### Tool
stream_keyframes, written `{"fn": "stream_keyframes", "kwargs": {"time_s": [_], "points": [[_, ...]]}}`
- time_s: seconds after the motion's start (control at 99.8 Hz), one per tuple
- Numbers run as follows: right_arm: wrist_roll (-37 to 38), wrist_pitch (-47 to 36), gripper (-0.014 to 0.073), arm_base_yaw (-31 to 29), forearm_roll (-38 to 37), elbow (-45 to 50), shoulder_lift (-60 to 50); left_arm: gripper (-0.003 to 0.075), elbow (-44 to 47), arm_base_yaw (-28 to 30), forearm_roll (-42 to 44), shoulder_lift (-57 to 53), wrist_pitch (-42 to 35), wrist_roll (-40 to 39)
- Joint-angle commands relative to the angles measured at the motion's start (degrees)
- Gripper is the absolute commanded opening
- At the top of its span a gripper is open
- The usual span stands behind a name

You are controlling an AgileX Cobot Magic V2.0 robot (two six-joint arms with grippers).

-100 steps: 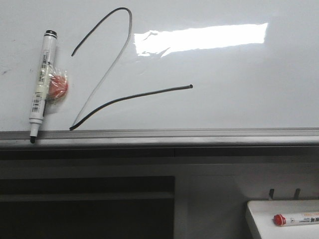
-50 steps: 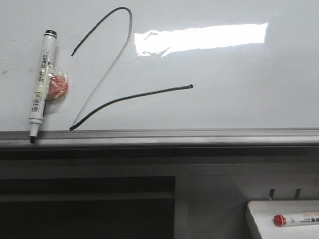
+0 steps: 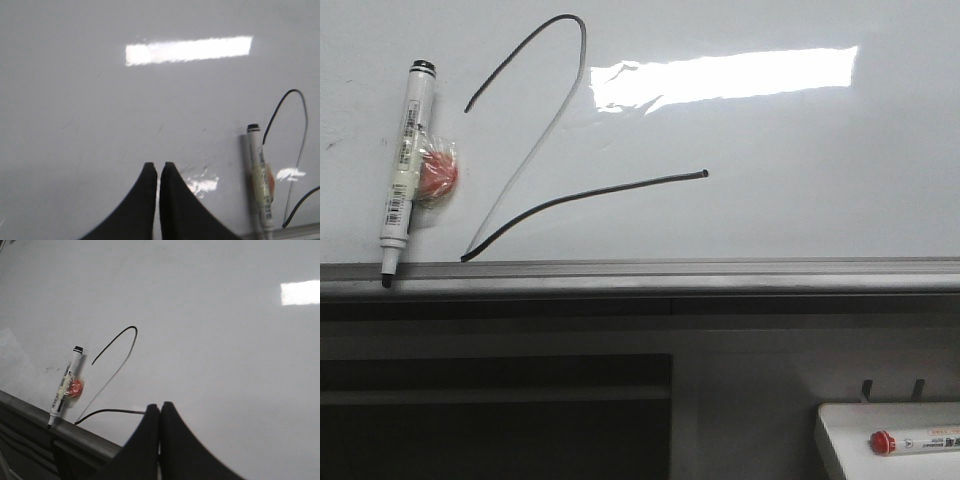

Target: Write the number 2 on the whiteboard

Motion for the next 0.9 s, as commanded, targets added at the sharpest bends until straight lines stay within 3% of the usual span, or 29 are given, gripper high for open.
{"fn": "stream_keyframes", "kwargs": {"time_s": [0.0, 0.1, 0.25, 0.301, 0.411, 0.621, 0.892], "points": [[-0.13, -2.89, -0.0057, -0.43, -0.40, -1.59, 0.17, -0.0020, 3.64, 1.61, -2.64, -0.04, -16.62, 2.84], [-0.13, -2.89, -0.0057, -0.43, -0.40, -1.59, 0.17, -0.0020, 9.44, 4.17, -11.84, -0.86, -18.19, 8.01], [-0.13, -2.89, -0.0057, -0.43, -0.40, -1.59, 0.17, -0.0020, 16.89, 8.95, -14.11, -2.76, -18.33, 8.10], [-0.13, -2.89, -0.0057, -0.43, -0.40, -1.59, 0.17, -0.0020, 16.36, 10.02, -15.51, -2.76, -12.44, 8.43], [-0.13, -3.01, -0.0057, -0.43, -0.40, -1.59, 0.17, -0.0020, 16.62, 10.83, -16.43, -2.76, -8.91, 9.91], [-0.13, -3.00, -0.0057, -0.43, -0.40, -1.59, 0.17, -0.0020, 16.62, 10.93, -24.92, -2.76, -4.70, 10.32], [-0.13, -3.00, -0.0057, -0.43, -0.40, -1.59, 0.17, -0.0020, 16.62, 10.91, -24.92, -2.76, -4.84, 10.32]]}}
